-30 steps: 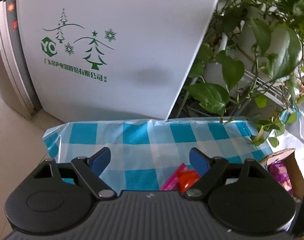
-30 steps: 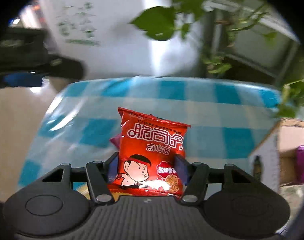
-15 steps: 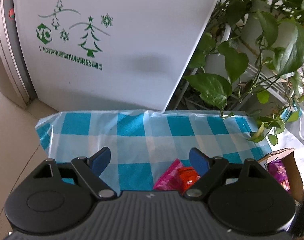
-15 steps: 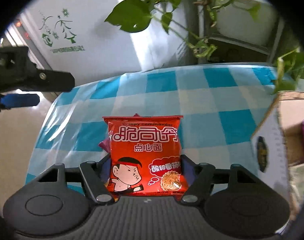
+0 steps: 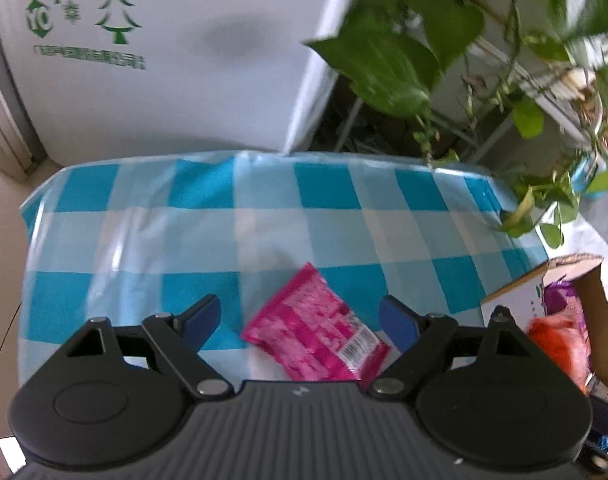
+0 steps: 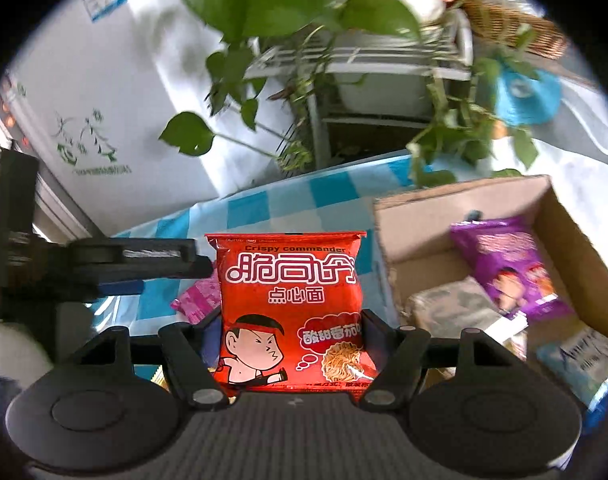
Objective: Organize snacks
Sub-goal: 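Close the left tool on the pink wrapped pack, then lift the pink pack with the left tool while the right tool carries the red bag to the box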
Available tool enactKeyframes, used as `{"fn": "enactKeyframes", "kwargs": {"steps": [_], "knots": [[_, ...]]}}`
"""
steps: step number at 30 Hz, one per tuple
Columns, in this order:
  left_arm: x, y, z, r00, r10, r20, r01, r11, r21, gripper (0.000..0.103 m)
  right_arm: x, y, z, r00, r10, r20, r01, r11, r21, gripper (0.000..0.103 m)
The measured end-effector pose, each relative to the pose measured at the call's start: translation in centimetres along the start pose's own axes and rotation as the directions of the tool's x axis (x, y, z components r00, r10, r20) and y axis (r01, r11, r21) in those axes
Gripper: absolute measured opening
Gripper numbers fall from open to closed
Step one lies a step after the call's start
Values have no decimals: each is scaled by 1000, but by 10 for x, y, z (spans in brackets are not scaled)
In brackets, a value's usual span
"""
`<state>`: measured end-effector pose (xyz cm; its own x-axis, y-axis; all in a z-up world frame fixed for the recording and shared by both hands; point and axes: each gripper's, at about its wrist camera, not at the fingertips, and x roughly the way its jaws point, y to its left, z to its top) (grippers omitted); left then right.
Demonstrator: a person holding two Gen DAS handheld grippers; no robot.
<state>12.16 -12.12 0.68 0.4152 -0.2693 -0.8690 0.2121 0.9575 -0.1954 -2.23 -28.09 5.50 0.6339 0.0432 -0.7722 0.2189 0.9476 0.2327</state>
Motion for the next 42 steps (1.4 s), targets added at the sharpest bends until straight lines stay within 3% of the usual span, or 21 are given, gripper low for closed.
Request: {"fn": "enactKeyframes", "kwargs": {"steps": [11,18,25,31,36,42], "knots": [[34,-22,-4,996,90,-17,-89,995,36,86,-25,-20,0,998,41,51,-43,998,41,75],[38,-25,-10,986,170,-4,-168,980,109,88,-31,-24,2,996,56,64,-59,997,45,75],[23,-4,-9,990,142,-11,-141,986,92,69,-33,-23,2,995,64,74,-67,997,46,75],[20,4,-10,990,143,-12,-142,987,69,73,-32,-22,3,995,64,74,-67,997,46,75],[26,-8,-16,985,174,-9,-172,978,116,78,-29,-21,5,995,70,70,-73,996,49,75],[20,-12,-20,991,129,20,-131,982,139,62,-26,-22,6,996,67,63,-70,996,53,75]]}}
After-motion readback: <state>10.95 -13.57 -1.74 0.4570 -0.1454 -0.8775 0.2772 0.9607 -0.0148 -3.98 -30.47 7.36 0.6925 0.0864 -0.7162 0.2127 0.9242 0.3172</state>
